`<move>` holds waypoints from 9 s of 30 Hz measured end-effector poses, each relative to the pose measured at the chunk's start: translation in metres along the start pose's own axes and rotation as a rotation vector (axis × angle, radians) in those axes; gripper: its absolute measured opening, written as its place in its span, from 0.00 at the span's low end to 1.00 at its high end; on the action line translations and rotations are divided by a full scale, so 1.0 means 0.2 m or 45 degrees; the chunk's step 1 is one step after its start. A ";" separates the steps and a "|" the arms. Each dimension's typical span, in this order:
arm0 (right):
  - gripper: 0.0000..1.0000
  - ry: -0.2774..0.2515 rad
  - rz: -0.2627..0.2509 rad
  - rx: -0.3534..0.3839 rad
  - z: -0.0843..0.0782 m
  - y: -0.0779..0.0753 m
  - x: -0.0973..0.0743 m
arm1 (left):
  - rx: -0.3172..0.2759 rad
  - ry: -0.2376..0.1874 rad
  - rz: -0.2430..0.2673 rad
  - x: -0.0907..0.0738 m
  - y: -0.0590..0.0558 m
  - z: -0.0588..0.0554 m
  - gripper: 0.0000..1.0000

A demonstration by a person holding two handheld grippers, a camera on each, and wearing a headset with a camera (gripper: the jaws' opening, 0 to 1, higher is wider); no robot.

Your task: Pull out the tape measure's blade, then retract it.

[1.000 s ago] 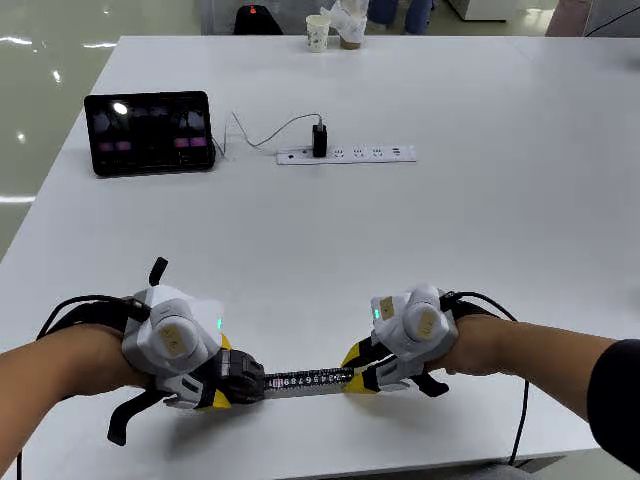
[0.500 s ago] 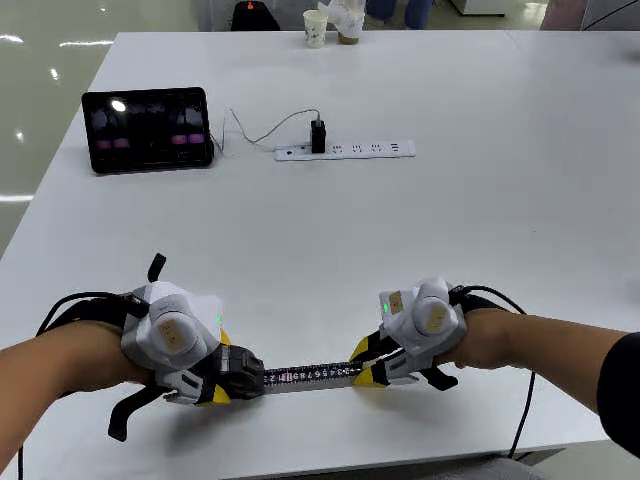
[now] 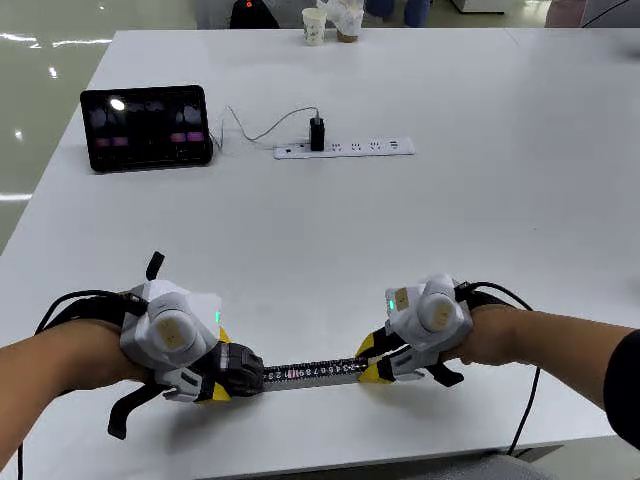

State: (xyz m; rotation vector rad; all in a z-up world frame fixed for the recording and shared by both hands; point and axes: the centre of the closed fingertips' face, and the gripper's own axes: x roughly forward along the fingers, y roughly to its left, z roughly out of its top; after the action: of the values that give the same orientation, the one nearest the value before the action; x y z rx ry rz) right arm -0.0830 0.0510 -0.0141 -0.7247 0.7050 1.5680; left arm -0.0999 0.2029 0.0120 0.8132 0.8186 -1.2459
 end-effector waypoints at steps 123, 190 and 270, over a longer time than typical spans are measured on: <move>0.11 0.057 -0.059 0.042 -0.26 -0.01 -0.21 | -0.003 -0.004 0.021 0.00 0.00 -0.01 0.32; 0.12 0.088 -0.081 0.084 -0.36 -0.02 -0.29 | -0.006 0.011 0.024 0.01 0.01 -0.01 0.33; 0.54 -0.167 -0.559 0.562 -0.37 0.06 -0.58 | -0.830 -0.333 0.444 -0.25 0.05 -0.20 0.80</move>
State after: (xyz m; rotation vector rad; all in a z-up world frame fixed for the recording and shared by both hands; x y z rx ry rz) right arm -0.0788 -0.0791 0.0309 -0.4060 0.7065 1.0020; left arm -0.1005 0.2623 0.0365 0.2384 0.7627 -0.6866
